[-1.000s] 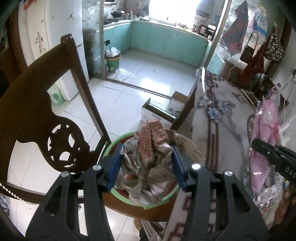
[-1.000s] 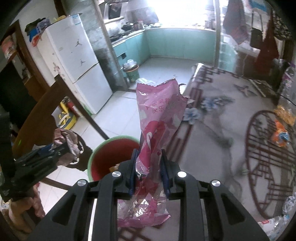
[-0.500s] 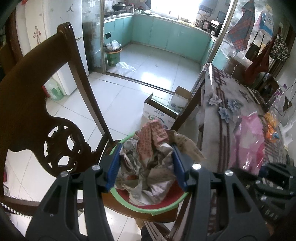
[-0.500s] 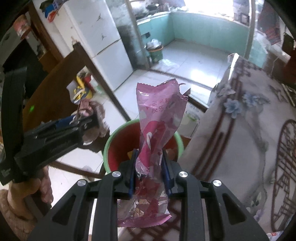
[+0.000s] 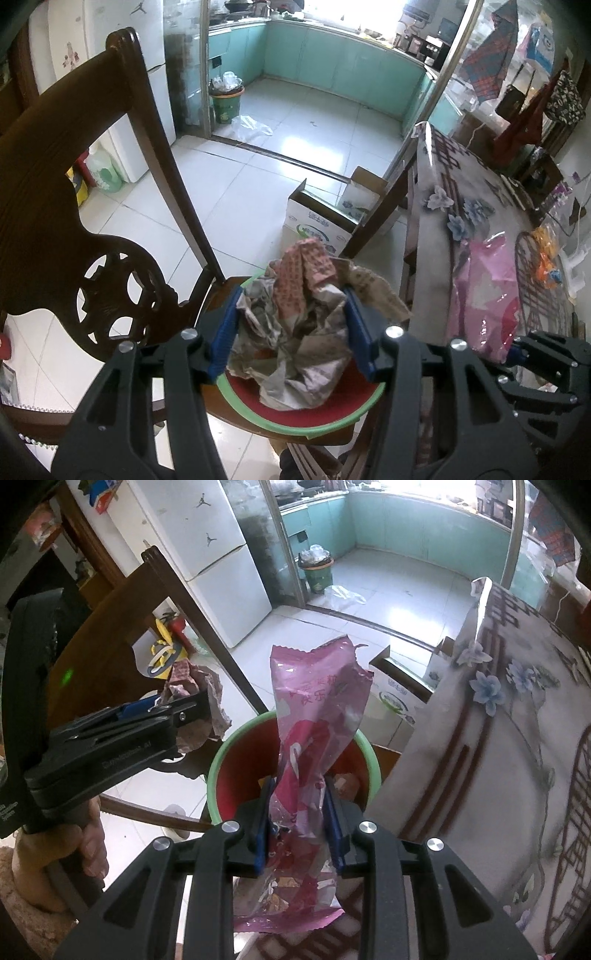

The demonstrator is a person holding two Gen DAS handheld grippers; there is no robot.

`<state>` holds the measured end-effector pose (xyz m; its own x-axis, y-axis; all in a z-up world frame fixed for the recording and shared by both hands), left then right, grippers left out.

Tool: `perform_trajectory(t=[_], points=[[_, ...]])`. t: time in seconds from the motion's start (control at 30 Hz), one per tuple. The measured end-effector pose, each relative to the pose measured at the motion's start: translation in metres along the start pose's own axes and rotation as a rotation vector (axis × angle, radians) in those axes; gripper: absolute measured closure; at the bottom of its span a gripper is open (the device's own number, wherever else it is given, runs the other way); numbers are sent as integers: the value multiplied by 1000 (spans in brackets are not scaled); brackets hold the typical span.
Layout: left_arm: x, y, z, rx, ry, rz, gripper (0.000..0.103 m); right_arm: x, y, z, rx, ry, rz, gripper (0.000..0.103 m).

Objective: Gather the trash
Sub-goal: 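Open both tools to drop wrapper and paper into the bucket, then grasp the clear plastic bottle with the right tool while the left tool grasps crumpled paper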

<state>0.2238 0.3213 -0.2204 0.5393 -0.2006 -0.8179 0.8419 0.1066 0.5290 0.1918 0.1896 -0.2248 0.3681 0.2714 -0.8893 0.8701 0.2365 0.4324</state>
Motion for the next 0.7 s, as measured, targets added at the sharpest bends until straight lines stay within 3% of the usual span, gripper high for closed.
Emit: perform_trajectory(t=[0.07, 0.4, 0.7], points=[[0, 1, -5, -27, 1, 7, 32, -4, 3, 2, 1, -25, 33, 32], [-23, 2, -1, -32, 18, 44, 31, -34, -2, 18, 14, -18, 75, 33], [-45, -15, 52, 55, -43, 60, 31, -78, -32, 56, 74, -43, 116, 32]])
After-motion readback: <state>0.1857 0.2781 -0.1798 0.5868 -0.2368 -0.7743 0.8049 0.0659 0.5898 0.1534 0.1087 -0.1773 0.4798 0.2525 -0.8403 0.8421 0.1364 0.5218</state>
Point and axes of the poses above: each gripper's, at about its wrist camera, not at the fingertips, and x roughly the way its jaws point, z to its right, y to its top, the point moved 5 cm from there along x, roughly the way its jaws point, and after that the axes turned 5 degrees about -y, right-handed, at the moved point
